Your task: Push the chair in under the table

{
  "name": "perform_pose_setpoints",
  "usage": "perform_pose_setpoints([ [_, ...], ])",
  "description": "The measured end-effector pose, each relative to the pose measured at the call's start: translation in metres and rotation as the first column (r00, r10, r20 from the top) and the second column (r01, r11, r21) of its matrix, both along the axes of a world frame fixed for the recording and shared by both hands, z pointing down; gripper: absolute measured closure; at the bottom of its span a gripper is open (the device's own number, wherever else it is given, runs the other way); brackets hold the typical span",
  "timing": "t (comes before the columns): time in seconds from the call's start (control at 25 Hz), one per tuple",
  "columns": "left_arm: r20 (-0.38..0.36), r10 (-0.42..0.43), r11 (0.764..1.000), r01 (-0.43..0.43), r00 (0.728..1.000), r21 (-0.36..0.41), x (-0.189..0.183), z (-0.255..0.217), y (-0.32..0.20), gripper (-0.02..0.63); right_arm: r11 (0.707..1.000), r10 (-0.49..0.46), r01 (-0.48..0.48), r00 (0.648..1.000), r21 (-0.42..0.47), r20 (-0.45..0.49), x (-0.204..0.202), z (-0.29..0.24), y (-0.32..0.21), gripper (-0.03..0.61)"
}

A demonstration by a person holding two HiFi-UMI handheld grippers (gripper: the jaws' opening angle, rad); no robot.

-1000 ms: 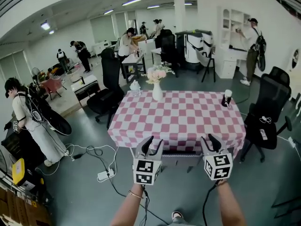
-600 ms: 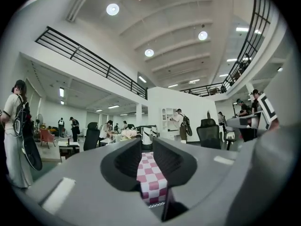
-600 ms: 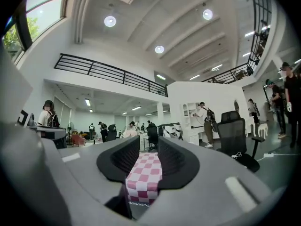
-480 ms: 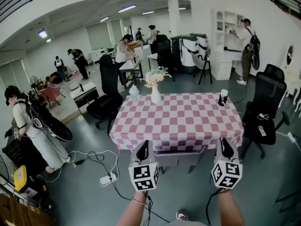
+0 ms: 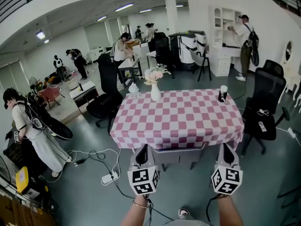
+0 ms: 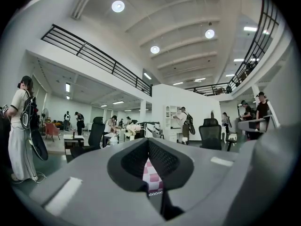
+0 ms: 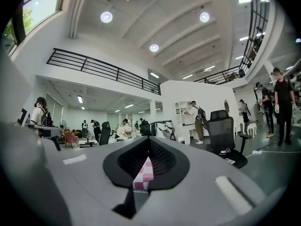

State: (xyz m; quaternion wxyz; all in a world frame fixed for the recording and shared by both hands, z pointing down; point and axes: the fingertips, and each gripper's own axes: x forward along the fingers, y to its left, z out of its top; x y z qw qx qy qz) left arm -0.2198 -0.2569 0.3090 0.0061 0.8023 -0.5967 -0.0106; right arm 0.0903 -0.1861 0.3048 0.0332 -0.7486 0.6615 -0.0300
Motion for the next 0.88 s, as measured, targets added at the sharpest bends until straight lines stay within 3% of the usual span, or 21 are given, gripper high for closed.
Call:
perform_pose_setpoints([
  [0.44, -0.004, -0.029, 0.999, 0.028, 1.000, -0.046, -0.018, 0.015, -0.001, 0.614, 0.999, -0.023, 0.023, 1.000, -0.026, -0.012, -0.013, 0.007, -0.008, 0.569],
  [0.88, -0.011, -0.013, 0.999, 0.012, 1.000, -0.032, -0.014, 0.010, -0.002, 0.614, 0.999, -0.016, 0.015, 1.000, -0.032, -0.017, -0.007, 0.003, -0.013, 0.570],
])
